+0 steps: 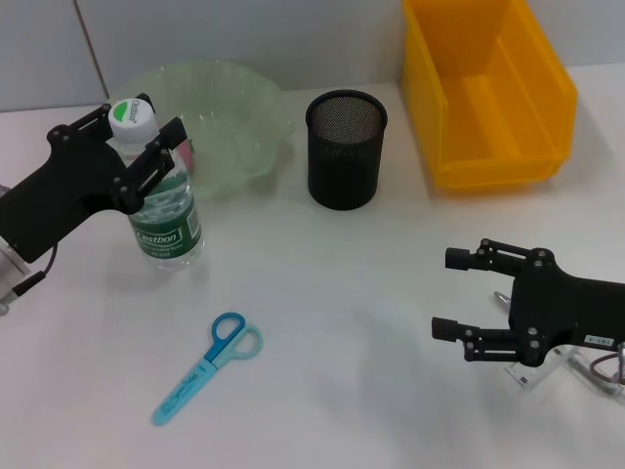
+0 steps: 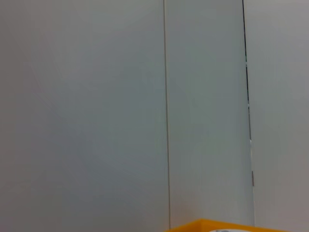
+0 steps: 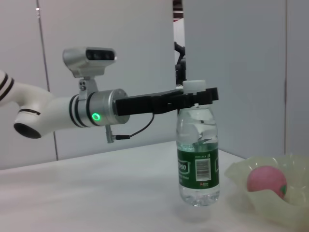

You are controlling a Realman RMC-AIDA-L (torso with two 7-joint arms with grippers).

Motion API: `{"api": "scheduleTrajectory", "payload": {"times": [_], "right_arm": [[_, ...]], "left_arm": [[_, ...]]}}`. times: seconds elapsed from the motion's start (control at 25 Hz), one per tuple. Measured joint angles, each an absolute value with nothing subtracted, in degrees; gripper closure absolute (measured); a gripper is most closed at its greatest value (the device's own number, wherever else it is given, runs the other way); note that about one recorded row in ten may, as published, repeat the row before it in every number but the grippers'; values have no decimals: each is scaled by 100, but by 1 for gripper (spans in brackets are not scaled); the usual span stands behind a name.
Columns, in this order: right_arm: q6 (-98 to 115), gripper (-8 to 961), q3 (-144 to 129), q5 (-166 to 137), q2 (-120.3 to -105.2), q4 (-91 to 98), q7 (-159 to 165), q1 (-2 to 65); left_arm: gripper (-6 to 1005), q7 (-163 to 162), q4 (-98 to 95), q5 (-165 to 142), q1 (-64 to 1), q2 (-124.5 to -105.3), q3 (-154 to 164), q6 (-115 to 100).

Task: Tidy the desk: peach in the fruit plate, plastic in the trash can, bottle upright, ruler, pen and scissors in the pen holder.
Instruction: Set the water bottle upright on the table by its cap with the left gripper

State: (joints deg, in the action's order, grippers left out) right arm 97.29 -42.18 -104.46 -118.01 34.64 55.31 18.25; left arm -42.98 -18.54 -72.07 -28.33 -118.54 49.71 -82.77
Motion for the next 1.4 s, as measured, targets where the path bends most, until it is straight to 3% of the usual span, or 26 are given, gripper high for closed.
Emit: {"api": "scheduleTrajectory", "payload": {"times": [1.4], "right_arm": [[9671, 137, -4254, -10486, -11830, 3469, 5564, 1901]], "left_arm": [[473, -3242, -1121, -6786, -3112, -11883, 4939, -7420]]}}
